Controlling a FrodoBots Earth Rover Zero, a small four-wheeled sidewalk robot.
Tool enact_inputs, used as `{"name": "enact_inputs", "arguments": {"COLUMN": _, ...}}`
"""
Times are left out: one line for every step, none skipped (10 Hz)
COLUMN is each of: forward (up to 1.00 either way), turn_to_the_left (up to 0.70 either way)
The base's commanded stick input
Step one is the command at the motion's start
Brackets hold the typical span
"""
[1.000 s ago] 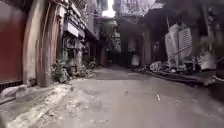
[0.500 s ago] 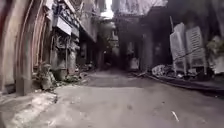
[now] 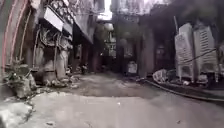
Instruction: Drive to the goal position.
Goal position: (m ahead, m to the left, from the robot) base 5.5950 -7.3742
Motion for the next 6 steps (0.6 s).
{"name": "enact_inputs", "arguments": {"forward": 1.00, "turn_to_the_left": 0.00}}
{"name": "enact_inputs", "arguments": {"forward": 1.00, "turn_to_the_left": 0.00}}
{"name": "enact_inputs", "arguments": {"forward": 1.00, "turn_to_the_left": 0.00}}
{"name": "enact_inputs", "arguments": {"forward": 1.00, "turn_to_the_left": 0.27}}
{"name": "enact_inputs", "arguments": {"forward": 1.00, "turn_to_the_left": 0.27}}
{"name": "enact_inputs", "arguments": {"forward": 1.00, "turn_to_the_left": 0.27}}
